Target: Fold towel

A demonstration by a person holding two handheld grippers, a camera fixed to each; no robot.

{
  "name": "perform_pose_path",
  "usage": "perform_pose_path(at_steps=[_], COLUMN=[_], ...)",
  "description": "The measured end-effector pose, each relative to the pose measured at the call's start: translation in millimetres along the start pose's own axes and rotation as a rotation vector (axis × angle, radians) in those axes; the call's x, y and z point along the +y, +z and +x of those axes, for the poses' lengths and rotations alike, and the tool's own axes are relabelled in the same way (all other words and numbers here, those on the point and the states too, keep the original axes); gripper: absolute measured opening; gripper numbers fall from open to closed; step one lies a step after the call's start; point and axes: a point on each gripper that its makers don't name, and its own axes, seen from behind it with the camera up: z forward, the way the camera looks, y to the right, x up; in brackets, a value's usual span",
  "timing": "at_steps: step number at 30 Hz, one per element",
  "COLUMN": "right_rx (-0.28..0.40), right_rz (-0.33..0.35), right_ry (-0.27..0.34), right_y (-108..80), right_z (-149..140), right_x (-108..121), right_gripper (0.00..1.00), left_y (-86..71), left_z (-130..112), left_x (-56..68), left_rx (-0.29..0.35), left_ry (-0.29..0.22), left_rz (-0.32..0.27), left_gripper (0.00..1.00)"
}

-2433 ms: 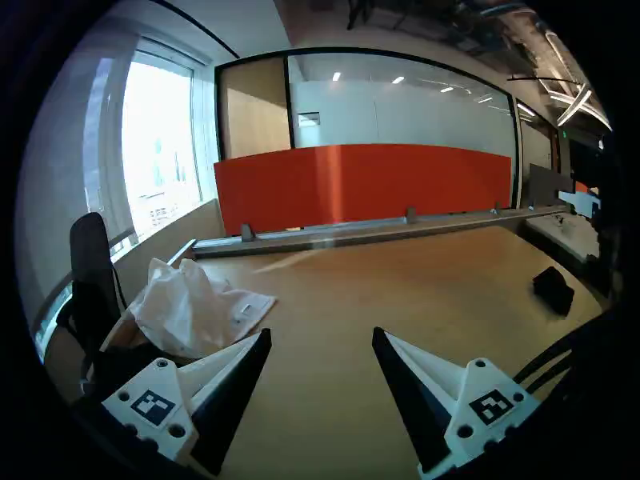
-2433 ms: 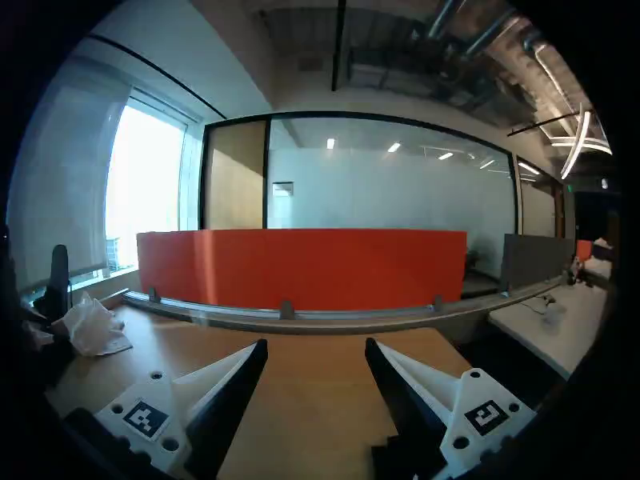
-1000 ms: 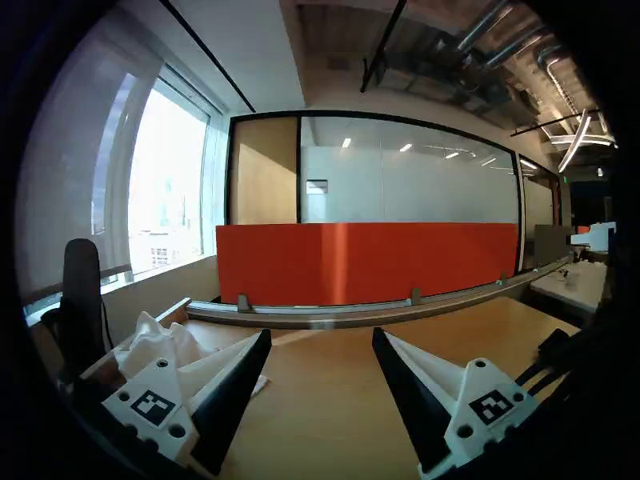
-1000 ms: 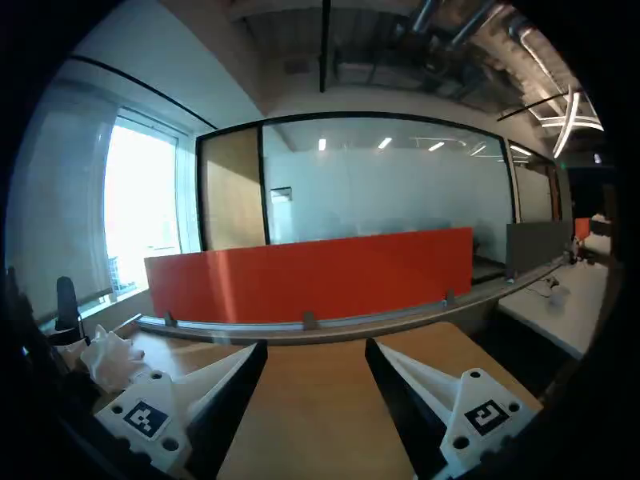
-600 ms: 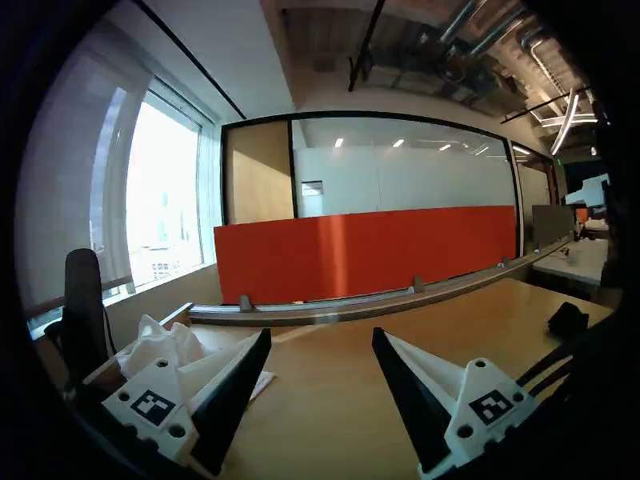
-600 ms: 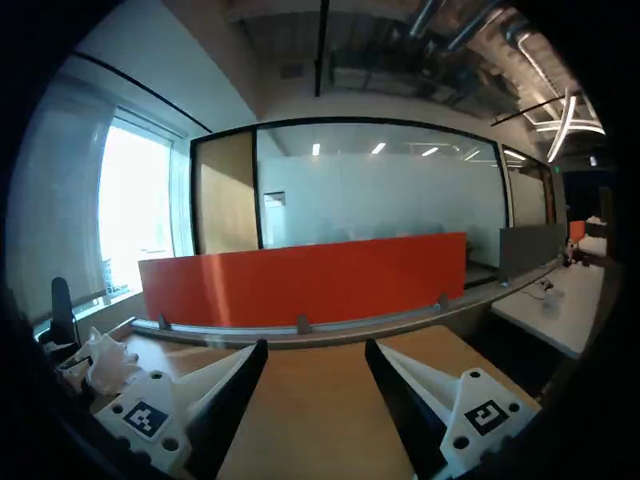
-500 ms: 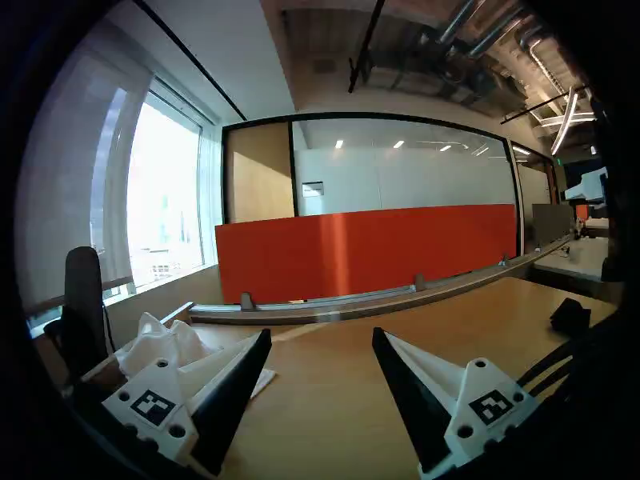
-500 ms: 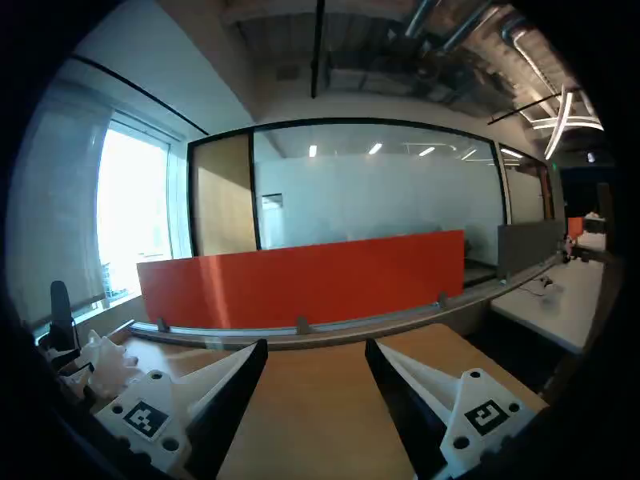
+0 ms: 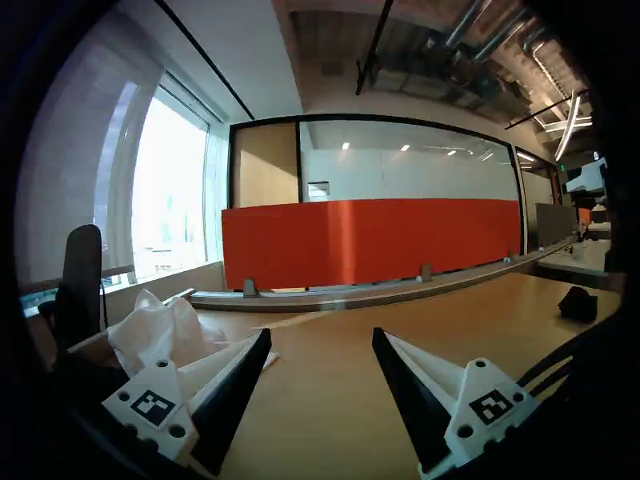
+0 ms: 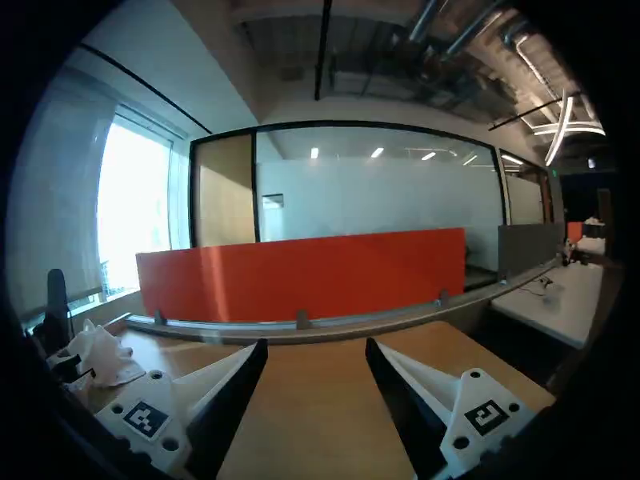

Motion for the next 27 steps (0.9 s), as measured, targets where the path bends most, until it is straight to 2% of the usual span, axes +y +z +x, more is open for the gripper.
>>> perform_pose_path(at_steps=[6,12,27], right_rx=[-0.006,-0.01,-0.007], right_rz=[0.003,0.007,0.007], right_ry=[-0.022,-0.042,-0.064], right_y=[1.5,2.9,0.4], right_z=[-14.6,-24.9,-34.3], right_x=[-4.2,-6.8,-5.1], right_gripper=[0.94,0.94,0.94], left_y=[1.2,3.2,2.3], left_z=[-23.3,-38.4,-54.0], left_x=[-7.8,-6.0,-11.2], left_rx=[-0.004,-0.002,0.001], left_ry=[-0.022,-0.022,-0.046], left_rz=[0.012,0.011,0.027], left_gripper=[0.94,0.94,0.94])
